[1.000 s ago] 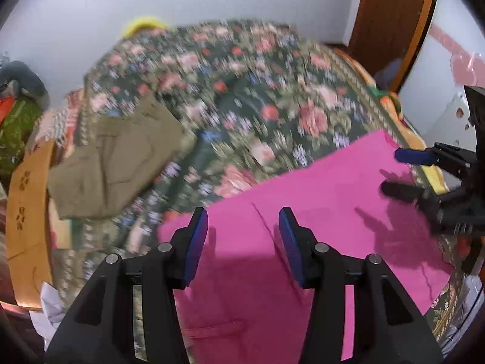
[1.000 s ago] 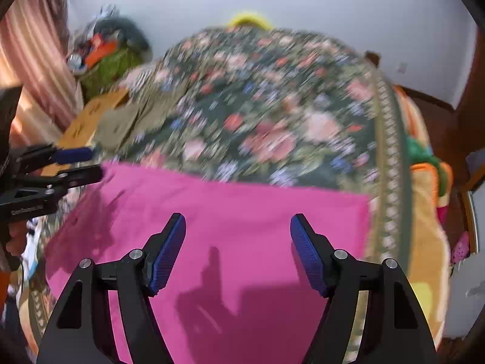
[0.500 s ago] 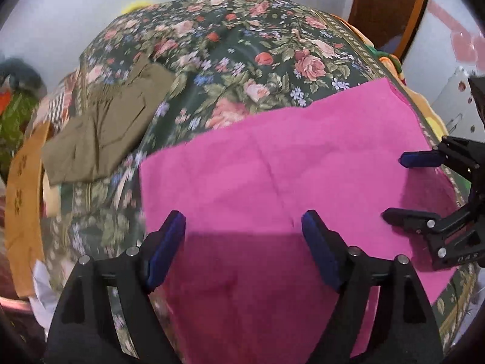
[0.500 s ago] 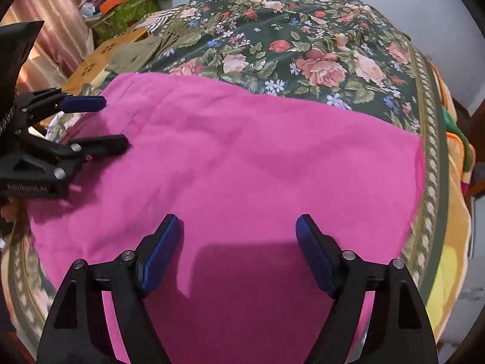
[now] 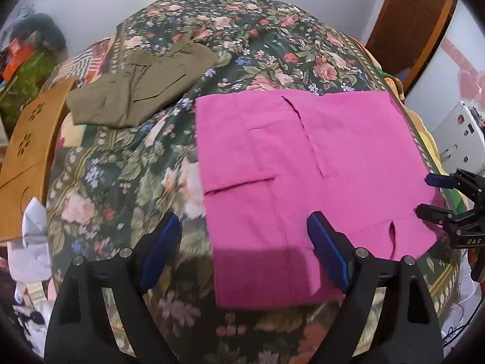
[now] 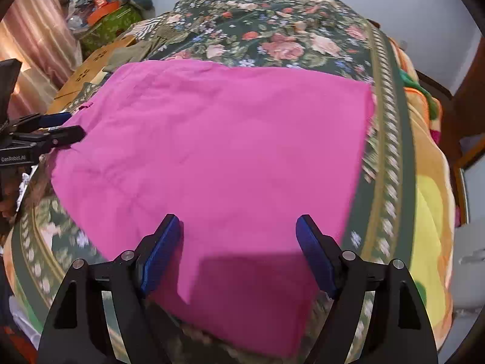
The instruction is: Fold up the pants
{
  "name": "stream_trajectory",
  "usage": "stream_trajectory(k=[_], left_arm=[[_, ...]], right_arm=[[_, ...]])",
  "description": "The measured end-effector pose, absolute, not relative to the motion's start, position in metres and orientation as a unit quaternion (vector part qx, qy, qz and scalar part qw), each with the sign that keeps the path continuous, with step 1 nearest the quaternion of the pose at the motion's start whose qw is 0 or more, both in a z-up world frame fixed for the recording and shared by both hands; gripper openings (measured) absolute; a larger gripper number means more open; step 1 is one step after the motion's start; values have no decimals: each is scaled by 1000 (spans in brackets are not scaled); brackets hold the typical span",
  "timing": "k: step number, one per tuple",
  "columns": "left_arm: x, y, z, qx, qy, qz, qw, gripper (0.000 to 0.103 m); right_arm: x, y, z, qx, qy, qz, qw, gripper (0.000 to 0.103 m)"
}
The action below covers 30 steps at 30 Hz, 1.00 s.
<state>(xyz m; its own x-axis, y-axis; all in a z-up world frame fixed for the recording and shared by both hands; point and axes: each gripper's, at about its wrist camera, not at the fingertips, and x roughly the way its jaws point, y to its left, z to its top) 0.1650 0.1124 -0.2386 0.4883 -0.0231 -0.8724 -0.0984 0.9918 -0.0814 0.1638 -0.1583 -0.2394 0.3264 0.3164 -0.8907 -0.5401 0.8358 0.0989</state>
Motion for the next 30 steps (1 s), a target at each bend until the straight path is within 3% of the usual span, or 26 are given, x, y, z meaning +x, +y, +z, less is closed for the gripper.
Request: stream_trajectory(k=[17, 24, 30], left_arm=[[120, 130, -214, -80, 496, 63, 862, 89], [114, 136, -201, -181, 490, 12, 853, 89], [115, 121, -222, -233, 522, -24, 820, 89]], right_arm=[[143, -215, -223, -54, 516, 228, 824, 76], [134, -182, -190, -71, 454, 268, 847, 76], [131, -144, -195, -73, 436, 311, 842, 76]])
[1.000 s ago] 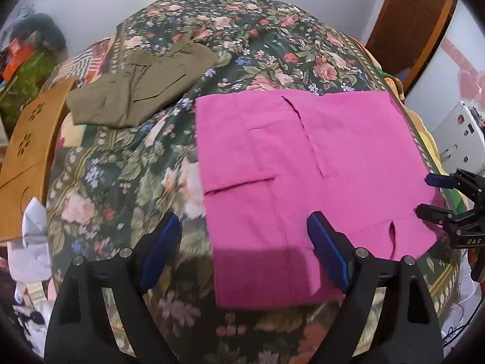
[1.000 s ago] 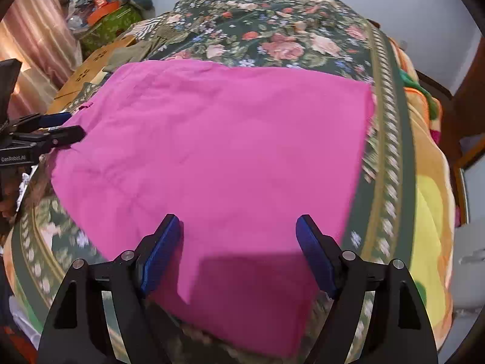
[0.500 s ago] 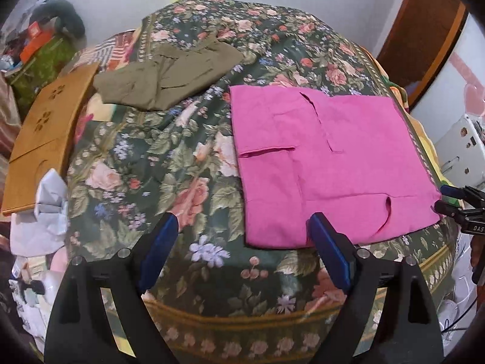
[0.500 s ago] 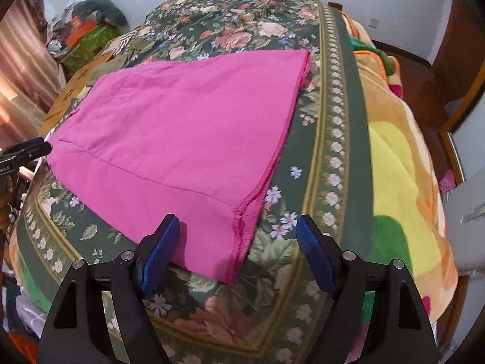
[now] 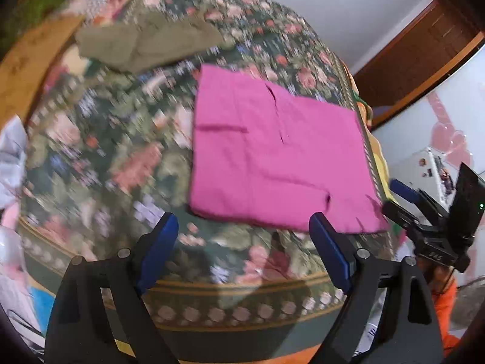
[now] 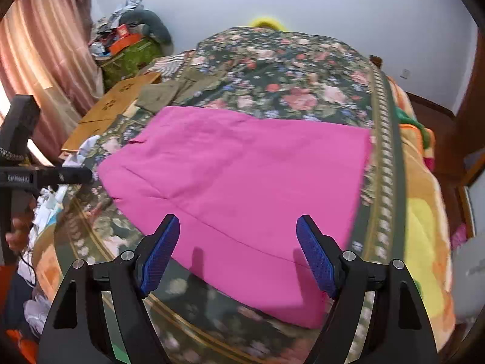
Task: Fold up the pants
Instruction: 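Withdraw both open tools from the folded pink trousers, then close the left gripper on the trousers' edge and lift it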
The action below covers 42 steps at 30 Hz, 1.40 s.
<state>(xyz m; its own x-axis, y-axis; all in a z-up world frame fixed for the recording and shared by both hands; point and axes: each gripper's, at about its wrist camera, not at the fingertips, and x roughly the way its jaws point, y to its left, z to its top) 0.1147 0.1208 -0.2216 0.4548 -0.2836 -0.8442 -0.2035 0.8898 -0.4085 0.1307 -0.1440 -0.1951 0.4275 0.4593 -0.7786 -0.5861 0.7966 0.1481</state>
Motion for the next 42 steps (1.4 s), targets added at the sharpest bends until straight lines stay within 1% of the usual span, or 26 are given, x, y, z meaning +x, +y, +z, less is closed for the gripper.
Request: stream_trajectory(k=[3, 7, 14, 17, 19, 20, 21, 24, 26, 27, 31, 35, 38, 42], left_arm=[[114, 114, -235, -260, 536, -47, 802, 88], [118, 110, -238, -271, 529, -48, 803, 88], [138, 121, -246, -338, 511, -62, 788, 88], [146, 125, -247, -347, 504, -58, 789, 87], [150, 127, -247, -338, 502, -42, 795, 76], [151, 128, -247, -332, 502, -36, 798, 63], [153, 128, -246, -319, 503, -26, 803, 46], [157, 126, -243, -289, 505, -19, 813, 28], [158, 119, -239, -260, 505, -16, 823, 24], [158, 113, -235, -237, 504, -11, 830, 23], [141, 100, -224, -153, 494, 15, 856, 23], [116, 104, -222, -106, 489, 49, 865, 23], [99, 103, -218, -52, 481, 92, 870, 23], [94, 96, -209, -1, 464, 114, 878, 23]], right_arm=[[132, -129, -203, -67, 435, 321, 838, 76], [139, -119, -213, -57, 447, 329, 830, 76], [149, -107, -242, -49, 498, 340, 796, 76], [148, -107, -242, -48, 499, 346, 793, 77], [147, -107, -242, -48, 499, 349, 792, 77], [145, -107, -242, -49, 498, 350, 792, 77], [145, -107, -242, -49, 498, 351, 792, 77], [145, -107, -242, -48, 497, 352, 792, 77], [145, -108, -240, -48, 497, 352, 792, 76], [146, -108, -240, -50, 497, 350, 792, 74], [143, -117, -238, -59, 497, 337, 797, 74], [134, -129, -237, -62, 493, 336, 800, 74], [123, -136, -235, -75, 484, 332, 806, 74], [120, -147, -237, -63, 487, 319, 811, 74]])
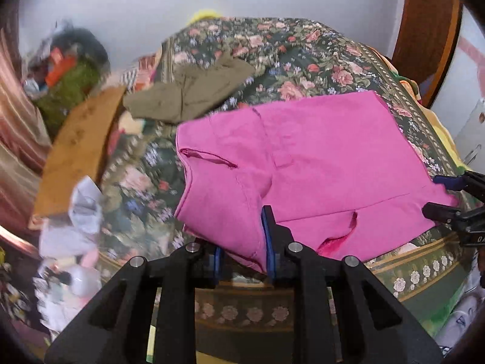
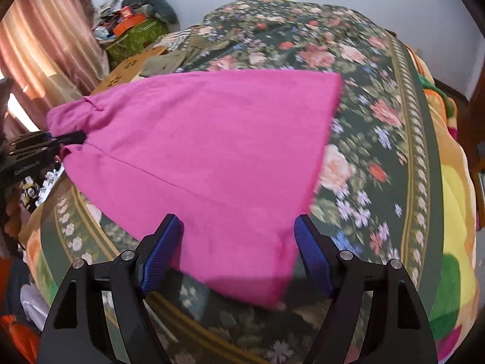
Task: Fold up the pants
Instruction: 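Close the left gripper on the trousers' edge and lift it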
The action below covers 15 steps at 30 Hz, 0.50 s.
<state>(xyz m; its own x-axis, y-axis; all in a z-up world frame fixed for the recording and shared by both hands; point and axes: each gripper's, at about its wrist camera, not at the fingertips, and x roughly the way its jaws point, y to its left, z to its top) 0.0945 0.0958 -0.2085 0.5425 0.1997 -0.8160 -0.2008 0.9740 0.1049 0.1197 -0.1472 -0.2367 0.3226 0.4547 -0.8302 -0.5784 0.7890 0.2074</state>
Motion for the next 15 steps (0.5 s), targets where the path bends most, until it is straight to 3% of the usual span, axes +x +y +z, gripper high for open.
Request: stream_trajectory(k=[9, 15], left_arm=[[119, 50, -143, 58, 377, 74, 921, 21], [145, 7, -129, 67, 374, -3, 925, 21]], right_arm=[[116, -155, -238, -48, 481, 310, 819, 74], [115, -161, -235, -32, 478, 306, 822, 74]])
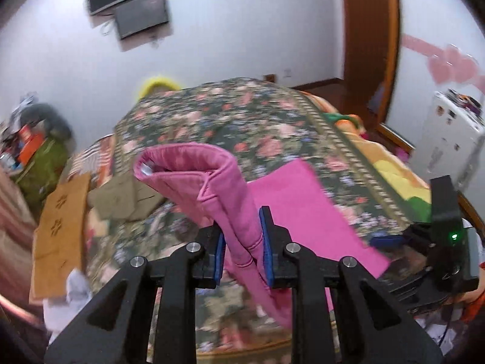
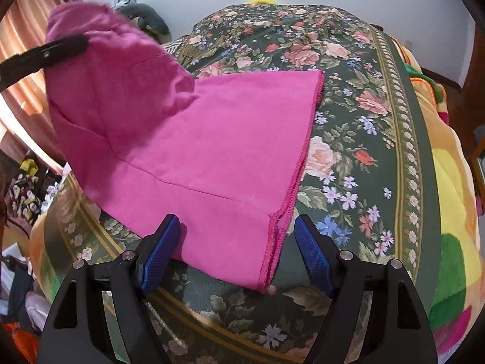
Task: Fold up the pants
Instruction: 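Close the left gripper on the trousers' edge and lift it, then fold the held edge over the trousers with the left gripper and release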
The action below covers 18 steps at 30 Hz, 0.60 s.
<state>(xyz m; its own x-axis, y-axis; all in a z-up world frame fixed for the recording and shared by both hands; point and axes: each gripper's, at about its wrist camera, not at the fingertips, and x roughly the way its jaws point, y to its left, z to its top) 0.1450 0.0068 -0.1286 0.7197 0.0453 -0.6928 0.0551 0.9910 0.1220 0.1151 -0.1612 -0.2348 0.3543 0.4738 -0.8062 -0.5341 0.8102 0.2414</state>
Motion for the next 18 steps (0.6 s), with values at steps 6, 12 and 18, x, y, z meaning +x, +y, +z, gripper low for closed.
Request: stream_trajectory(k=[6, 12, 18], left_arm=[[175, -27, -150, 26, 432, -93, 897, 18], [192, -45, -193, -42, 503, -139, 852, 16], [188, -60, -206, -29, 518, -150, 842, 17]], right_arm=[[115, -187, -216, -8, 449, 282, 848, 74], [118, -208, -212, 3, 446, 259, 857, 74], [116, -217, -216, 4, 452, 249, 856, 74]])
